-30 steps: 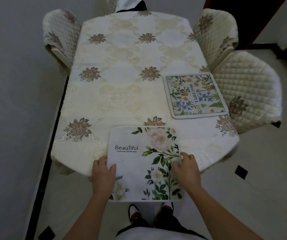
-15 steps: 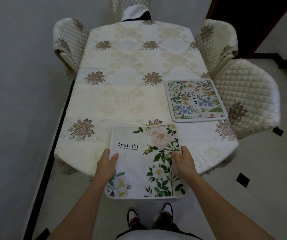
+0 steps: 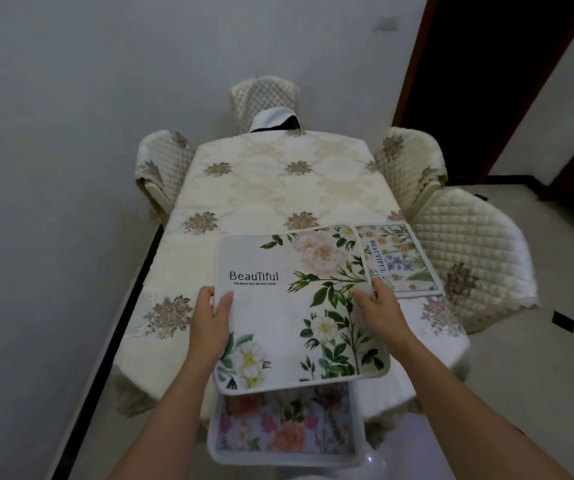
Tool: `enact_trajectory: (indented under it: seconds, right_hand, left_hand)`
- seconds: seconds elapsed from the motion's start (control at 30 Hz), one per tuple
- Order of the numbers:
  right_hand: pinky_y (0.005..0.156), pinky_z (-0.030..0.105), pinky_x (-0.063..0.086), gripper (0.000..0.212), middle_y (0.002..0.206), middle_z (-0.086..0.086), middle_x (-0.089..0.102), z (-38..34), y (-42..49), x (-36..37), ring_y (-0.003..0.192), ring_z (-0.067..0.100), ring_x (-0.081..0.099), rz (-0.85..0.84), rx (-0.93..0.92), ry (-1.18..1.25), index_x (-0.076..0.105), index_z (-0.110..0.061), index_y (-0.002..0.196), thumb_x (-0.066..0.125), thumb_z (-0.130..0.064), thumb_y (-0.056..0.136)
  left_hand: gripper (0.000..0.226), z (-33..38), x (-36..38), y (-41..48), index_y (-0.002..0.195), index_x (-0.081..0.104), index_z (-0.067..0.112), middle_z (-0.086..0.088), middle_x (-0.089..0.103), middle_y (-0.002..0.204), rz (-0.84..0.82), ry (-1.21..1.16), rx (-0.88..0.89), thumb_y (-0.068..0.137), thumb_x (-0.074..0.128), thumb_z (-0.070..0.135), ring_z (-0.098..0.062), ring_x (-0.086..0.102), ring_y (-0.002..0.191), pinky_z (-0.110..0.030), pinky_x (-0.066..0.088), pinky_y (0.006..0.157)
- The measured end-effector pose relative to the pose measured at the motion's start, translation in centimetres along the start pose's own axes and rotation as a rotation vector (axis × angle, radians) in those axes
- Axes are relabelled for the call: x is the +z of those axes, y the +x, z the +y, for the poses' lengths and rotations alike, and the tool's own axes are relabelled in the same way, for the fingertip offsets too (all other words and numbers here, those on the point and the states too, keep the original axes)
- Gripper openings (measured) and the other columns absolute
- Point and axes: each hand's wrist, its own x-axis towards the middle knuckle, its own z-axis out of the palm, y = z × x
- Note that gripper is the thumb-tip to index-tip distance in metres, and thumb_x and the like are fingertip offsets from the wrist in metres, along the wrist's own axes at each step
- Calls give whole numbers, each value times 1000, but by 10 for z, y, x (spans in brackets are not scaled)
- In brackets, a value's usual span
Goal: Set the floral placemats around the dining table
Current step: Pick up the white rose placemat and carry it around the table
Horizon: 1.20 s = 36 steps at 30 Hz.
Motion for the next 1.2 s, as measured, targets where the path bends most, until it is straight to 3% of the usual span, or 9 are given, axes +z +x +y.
enact_trajectory:
  seconds: [0.13,0.33,0.53,0.6,0.7,0.8,0.93,1.03,1.2]
  right_hand:
    - [80,40,51,9,97,-5,65,-10,0,-5,91,19,62,30,-51,-57,55,-23,104,51,-26,97]
    - [71,38,52,4,94,-2,66,-15,-11,-22,88,21,65,94,-38,-13,55,-26,100,52,-27,98]
    - [86,46,54,10,106,-3,68,-8,-35,-40,99,20,65,178,15,-15,57,-29,103,52,-34,96]
    - [89,47,53,22,111,-2,67,-3,-47,-43,104,22,63,243,63,-35,57,-26,112,51,-39,96]
    - [80,39,53,14,99,-11,63,9,-79,-54,95,17,63,369,130,-35,54,-28,111,49,-32,100]
    - [72,36,55,13,98,-5,65,27,-119,-74,89,16,65,510,206,-30,54,-26,108,47,-32,98]
    - [67,36,55,18,96,0,64,53,-169,-109,84,18,64,678,335,-74,53,-20,109,46,-32,98]
    - [61,29,49,18,99,2,65,69,-204,-136,82,15,62,799,393,-64,53,-18,111,46,-30,99]
    - [72,35,52,19,101,3,64,87,-247,-179,88,20,63,962,462,-24,54,-17,111,47,-31,99]
  left_hand:
    - [13,12,4,1,102,50,6,3,64,87,-9,-14,37,100,53,18,-12,62,75,-11,46,51]
    - [11,19,9,5,99,50,11,1,66,87,-61,-38,49,100,53,21,-15,64,74,-13,47,50]
    - [15,20,21,8,102,50,12,-1,67,88,-158,-15,88,100,53,27,-20,66,76,-35,51,60]
    - [15,19,28,4,102,49,13,-2,67,88,-218,-23,94,100,53,27,-21,67,76,-34,52,60]
    - [17,15,46,-2,102,49,13,-4,68,91,-326,0,115,100,52,30,-22,67,78,-37,54,61]
    - [17,15,77,-16,103,49,15,-3,67,95,-463,25,142,100,52,32,-24,67,84,-45,56,70]
    - [17,31,126,-49,104,49,14,0,65,96,-644,8,216,101,51,30,-20,65,87,-34,51,65]
    - [15,44,163,-74,104,51,20,2,66,100,-765,13,262,100,53,35,-21,66,91,-42,55,75]
    - [15,75,215,-121,104,51,16,7,64,90,-895,9,367,100,53,30,-11,63,83,-25,46,62]
